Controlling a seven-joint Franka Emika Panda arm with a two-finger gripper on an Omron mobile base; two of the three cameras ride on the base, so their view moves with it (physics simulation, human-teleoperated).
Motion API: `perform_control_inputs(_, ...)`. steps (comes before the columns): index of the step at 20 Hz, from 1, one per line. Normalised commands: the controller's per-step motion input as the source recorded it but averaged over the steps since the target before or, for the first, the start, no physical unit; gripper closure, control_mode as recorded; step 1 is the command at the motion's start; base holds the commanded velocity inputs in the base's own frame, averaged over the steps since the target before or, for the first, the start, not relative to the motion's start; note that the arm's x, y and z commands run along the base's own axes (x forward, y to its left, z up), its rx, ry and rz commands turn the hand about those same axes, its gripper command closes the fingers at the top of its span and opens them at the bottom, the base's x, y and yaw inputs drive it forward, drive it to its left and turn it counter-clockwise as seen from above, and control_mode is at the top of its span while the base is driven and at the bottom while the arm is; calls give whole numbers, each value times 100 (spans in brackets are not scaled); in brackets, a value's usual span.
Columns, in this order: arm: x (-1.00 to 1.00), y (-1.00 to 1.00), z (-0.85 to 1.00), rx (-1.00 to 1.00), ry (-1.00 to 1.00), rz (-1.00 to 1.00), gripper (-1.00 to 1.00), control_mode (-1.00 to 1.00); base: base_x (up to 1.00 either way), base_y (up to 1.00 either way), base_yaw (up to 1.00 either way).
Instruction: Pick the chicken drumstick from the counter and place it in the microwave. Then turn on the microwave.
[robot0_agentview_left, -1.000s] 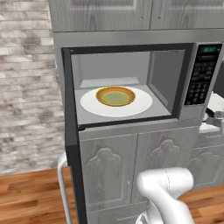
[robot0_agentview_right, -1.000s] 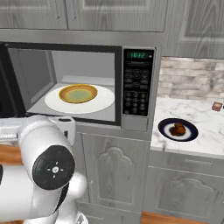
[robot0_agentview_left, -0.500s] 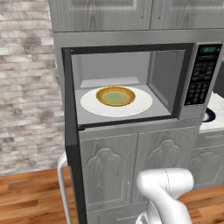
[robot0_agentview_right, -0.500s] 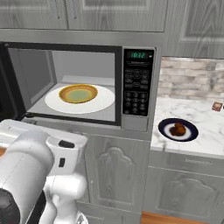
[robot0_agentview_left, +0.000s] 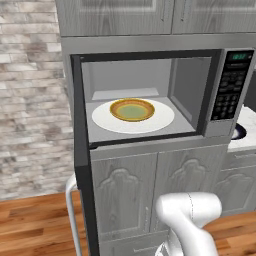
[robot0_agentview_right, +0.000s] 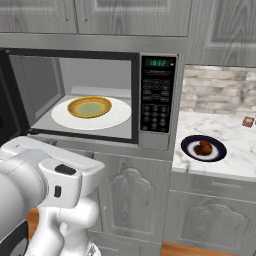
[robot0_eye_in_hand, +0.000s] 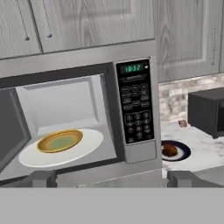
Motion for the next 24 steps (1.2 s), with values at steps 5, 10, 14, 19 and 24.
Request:
perform_control_inputs(5,0,0,-12,-13,0,-8,-100,-100,0,0,0)
perform_control_inputs(10,0,-2,-12,-11,0,0,-100,-100,0,0,0)
perform_control_inputs(14,0,-2,-7,-5,0,0,-100,100,0,-10,0)
perform_control_inputs(19,0,0,0,0,0,0,-100,100,-6,-66,0)
perform_control_inputs(24,0,0,0,0,0,0,-100,100,-1,-80,0)
